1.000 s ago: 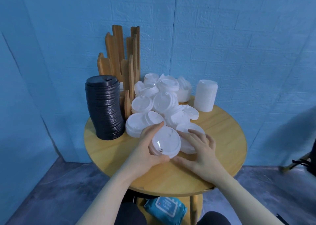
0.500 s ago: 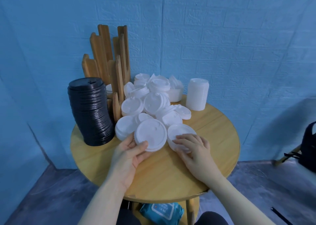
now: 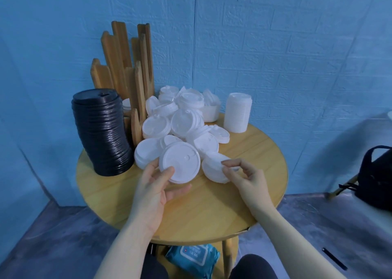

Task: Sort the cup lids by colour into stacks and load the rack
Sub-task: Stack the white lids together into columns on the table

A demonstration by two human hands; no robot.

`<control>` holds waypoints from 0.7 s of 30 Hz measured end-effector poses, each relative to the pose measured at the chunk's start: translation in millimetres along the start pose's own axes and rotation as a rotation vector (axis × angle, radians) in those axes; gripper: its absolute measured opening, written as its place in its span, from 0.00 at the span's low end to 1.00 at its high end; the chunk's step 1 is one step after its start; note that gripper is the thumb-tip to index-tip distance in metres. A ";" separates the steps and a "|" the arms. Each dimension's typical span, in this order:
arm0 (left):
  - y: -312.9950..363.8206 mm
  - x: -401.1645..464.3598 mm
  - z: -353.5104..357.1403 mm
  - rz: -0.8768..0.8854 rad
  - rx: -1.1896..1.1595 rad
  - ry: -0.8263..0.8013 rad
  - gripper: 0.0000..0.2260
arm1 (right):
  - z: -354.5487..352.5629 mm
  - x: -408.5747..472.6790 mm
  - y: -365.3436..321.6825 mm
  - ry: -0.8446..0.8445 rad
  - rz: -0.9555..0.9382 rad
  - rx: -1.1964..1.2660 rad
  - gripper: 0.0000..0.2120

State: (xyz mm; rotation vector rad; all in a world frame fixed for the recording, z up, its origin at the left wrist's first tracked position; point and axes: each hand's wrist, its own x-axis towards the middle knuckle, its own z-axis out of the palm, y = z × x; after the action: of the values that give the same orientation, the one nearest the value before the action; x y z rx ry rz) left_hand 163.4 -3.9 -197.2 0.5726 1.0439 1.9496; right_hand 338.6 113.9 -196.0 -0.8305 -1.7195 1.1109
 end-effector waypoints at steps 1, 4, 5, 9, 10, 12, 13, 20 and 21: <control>0.3 0.0 -0.2 0.007 0.002 0.002 0.21 | 0.2 -0.3 -2.7 0.035 -0.018 0.021 0.05; -0.5 0.5 1.7 0.020 0.019 0.000 0.20 | -0.4 0.5 -3.5 0.225 -0.086 0.091 0.06; -0.7 0.4 1.9 0.023 0.025 0.000 0.19 | -0.5 0.5 -4.2 0.290 -0.094 0.126 0.07; -0.3 0.2 2.2 0.023 0.032 -0.007 0.19 | 0.9 -1.3 -12.7 0.405 -0.067 0.281 0.04; -0.2 0.0 2.1 0.027 0.037 -0.010 0.20 | 2.1 -1.8 -17.1 0.393 -0.036 0.365 0.03; -0.5 -0.2 1.4 0.035 0.048 -0.015 0.19 | 6.6 -2.8 -26.7 0.287 0.037 0.560 0.05; -0.8 -0.4 1.0 0.039 0.051 -0.017 0.19 | 10.1 -3.7 -31.3 0.206 0.076 0.644 0.06; 0.2 -0.2 1.9 0.045 0.034 -0.024 0.22 | 32.1 -7.1 -27.4 0.024 0.254 0.579 0.06; -0.4 0.2 1.8 0.043 0.034 -0.015 0.22 | 32.8 -6.4 -25.2 0.017 0.259 0.556 0.06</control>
State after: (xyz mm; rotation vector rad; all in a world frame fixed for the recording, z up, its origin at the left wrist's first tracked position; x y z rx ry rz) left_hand 164.8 -2.7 -196.5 0.6326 1.0652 1.9648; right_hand 308.9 88.4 -181.1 -0.7094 -1.2097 1.6496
